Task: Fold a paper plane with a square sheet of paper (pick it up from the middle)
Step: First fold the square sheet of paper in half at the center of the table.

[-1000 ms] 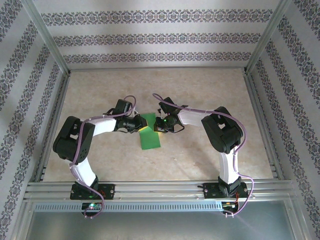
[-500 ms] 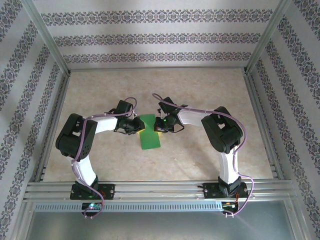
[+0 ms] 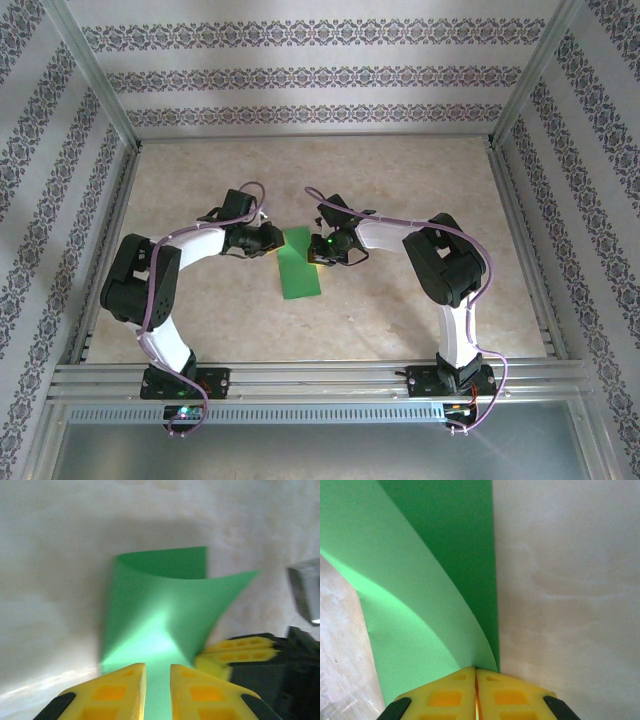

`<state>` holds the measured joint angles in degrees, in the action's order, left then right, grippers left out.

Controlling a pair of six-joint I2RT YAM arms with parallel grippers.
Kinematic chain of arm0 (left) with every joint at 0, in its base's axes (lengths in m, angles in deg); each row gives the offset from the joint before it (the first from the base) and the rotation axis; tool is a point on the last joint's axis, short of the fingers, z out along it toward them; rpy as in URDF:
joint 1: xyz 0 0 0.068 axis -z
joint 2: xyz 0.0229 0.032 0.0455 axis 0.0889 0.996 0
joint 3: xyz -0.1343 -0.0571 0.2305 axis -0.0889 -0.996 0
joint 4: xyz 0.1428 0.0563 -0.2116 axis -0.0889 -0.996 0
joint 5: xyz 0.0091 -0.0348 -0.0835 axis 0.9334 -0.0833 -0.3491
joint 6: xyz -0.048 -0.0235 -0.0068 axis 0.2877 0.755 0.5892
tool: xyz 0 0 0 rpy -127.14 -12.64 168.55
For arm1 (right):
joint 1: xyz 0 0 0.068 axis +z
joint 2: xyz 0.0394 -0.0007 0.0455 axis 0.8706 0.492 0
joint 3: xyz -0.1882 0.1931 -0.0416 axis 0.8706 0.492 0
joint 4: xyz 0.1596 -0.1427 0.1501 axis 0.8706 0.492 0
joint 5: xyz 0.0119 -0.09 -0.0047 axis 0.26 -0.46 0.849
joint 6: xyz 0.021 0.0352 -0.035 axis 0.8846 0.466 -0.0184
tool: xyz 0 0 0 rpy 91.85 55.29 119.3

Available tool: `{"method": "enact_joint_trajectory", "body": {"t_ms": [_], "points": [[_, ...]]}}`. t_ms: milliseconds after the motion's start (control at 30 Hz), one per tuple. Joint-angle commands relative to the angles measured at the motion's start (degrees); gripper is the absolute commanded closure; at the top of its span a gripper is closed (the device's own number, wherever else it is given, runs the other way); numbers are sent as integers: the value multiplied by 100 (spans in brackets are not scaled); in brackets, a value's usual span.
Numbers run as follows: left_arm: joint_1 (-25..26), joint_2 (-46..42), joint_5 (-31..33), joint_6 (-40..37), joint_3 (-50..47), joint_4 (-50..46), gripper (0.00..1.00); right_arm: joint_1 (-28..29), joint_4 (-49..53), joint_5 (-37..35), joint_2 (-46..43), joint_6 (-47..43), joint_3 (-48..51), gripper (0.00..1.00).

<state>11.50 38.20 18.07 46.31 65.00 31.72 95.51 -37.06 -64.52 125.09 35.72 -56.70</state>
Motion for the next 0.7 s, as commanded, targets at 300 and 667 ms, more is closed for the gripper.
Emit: {"method": "enact_joint_trajectory", "body": {"t_ms": [300,667], "points": [[108,993,308,234,431,131,82,-132,1080,-1343,852,-154,553,90],[-608,763,754,251,-7,47,82,-164,1054,-1390,864,-141,664,89]]}}
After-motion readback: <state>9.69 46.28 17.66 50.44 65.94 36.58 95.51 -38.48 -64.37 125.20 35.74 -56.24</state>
